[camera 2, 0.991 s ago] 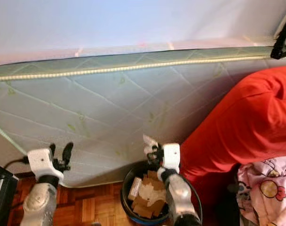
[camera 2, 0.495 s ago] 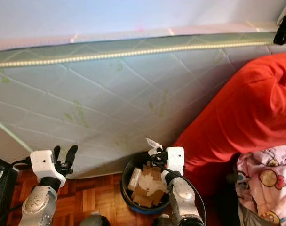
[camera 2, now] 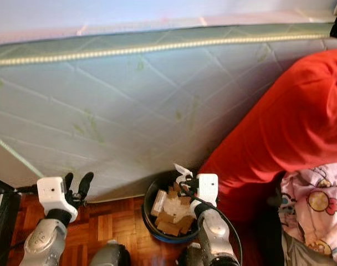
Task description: Clean up the room
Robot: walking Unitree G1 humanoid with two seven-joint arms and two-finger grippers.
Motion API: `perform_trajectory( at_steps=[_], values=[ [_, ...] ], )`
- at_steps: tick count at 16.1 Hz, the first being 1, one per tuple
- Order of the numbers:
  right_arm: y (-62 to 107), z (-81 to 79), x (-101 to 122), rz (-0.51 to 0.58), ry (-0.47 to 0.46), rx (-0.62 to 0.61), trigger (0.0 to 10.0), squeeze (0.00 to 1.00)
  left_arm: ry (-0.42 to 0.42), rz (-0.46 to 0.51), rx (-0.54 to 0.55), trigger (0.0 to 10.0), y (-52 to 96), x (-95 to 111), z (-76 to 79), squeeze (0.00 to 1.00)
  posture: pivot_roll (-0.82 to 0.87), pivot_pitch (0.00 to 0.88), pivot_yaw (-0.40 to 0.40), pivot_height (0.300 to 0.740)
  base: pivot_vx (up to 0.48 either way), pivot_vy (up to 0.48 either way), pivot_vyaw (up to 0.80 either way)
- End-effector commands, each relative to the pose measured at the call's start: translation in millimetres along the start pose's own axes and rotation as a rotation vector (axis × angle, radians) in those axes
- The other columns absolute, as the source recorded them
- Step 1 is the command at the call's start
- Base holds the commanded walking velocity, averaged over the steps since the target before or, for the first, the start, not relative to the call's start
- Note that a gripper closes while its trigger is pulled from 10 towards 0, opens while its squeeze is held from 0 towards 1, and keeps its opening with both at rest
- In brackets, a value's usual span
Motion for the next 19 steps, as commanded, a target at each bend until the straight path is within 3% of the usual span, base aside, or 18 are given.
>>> perform_trajectory(
  at_steps=[1, 4, 12, 19],
  values=[
    [5.1, 4.2, -7.2, -0.016, -0.014, -0.014, 10.0, 0.00, 0.011, -0.009, 0.008, 10.0, 3.7, -1.1, -1.9, 0.00, 0.10, 0.217, -0.043, 0.657, 0.000, 0.000, 0.00],
    [3.5, 0.9, -13.4, -0.062, 0.003, -0.003, 10.0, 0.00, 0.011, -0.015, 0.010, 10.0, 5.3, -2.1, -2.3, 0.00, 0.10, 0.218, -0.041, 0.657, 0.000, 0.000, 0.00],
    [-0.5, -3.3, -6.3, -0.040, 0.009, 0.028, 10.0, 0.00, 0.016, -0.018, 0.015, 10.0, 2.9, -1.4, -1.9, 0.00, 0.10, 0.207, -0.040, 0.642, 0.000, 0.000, 0.00],
    [-10.6, -25.7, 2.8, -0.040, 0.002, 0.133, 10.0, 0.00, 0.016, -0.015, 0.017, 10.0, 3.4, 0.1, -1.5, 0.00, 0.11, 0.208, -0.041, 0.642, 0.000, 0.000, 0.00]
  ],
)
Point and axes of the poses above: a point about 5 cm out from each wrist's last joint towards the gripper, its own y axis pointing back from the gripper into the wrist, its own x axis along the axis of the wrist's last joint, z = x × y, the point moved 6 cm from there along -y, pointing out of the wrist towards the gripper, and after that the axes turned 2 degrees about -y, right-handed, at the moved point
